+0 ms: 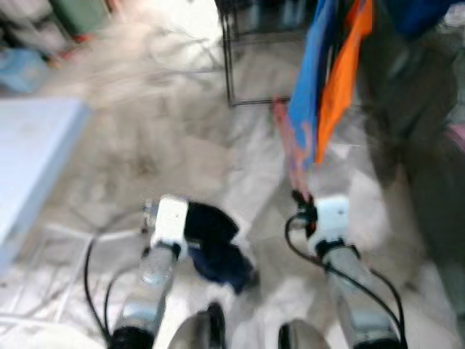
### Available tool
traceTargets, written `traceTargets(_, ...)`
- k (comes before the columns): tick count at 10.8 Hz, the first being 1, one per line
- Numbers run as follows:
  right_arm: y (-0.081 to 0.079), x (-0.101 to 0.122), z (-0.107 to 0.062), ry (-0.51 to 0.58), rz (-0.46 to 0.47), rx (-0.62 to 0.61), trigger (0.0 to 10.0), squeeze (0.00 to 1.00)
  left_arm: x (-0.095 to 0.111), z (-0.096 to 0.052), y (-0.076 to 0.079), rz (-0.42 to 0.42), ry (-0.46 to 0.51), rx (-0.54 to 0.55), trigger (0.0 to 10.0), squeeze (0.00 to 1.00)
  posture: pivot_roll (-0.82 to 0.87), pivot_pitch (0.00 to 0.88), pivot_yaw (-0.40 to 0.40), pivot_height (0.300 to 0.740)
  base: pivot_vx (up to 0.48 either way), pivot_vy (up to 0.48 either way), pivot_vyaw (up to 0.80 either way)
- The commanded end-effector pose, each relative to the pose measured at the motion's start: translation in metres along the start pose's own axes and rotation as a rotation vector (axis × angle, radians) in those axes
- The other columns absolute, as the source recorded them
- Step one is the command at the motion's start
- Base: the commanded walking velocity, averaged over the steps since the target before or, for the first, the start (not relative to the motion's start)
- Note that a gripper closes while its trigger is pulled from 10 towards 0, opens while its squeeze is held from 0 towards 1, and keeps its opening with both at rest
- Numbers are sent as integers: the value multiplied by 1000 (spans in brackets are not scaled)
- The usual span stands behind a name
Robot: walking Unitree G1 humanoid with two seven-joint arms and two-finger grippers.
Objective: Hang hanger
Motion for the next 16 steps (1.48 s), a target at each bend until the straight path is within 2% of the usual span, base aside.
traceTargets(1,1,2,0,12,6,-11,10000,0,9,2,-5,12,30,4,10000,0,-156,251,95,740,0,0,0)
traceTargets(8,2,3,3,9,-1,-5,10000,0,9,0,-2,5,36,-8,10000,0,-155,252,88,740,0,411,0)
traceTargets(11,2,2,2,4,-1,-6,10000,0,9,-1,2,6,56,-32,10000,0,-158,253,84,740,0,106,0)
traceTargets(13,2,1,0,2,-3,-8,10000,0,18,0,4,0,113,-54,10000,0,-160,259,82,740,0,0,0)
traceTargets(14,6,0,-2,-5,-11,-10,10000,0,30,3,4,2,172,-97,10000,0,-162,263,79,740,0,0,0)
traceTargets(15,15,3,-1,-12,-26,-16,10000,0,45,9,5,42,239,-189,10000,0,-162,267,78,740,0,0,0)
traceTargets(16,23,5,0,-24,-36,-9,10000,0,55,13,4,106,280,-237,10000,0,-162,273,78,740,0,0,0)
Point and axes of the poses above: a point about 5 cm out from each wrist's last joint towards the gripper, its own z axis pointing out of the wrist towards the gripper, its own x axis along the axis of the wrist's last joint, y = z × x, the point moved 2 cm from there along z, pointing out of the wrist towards the gripper, and after that the axes turned 4 degrees about z, right-handed, at the moved point
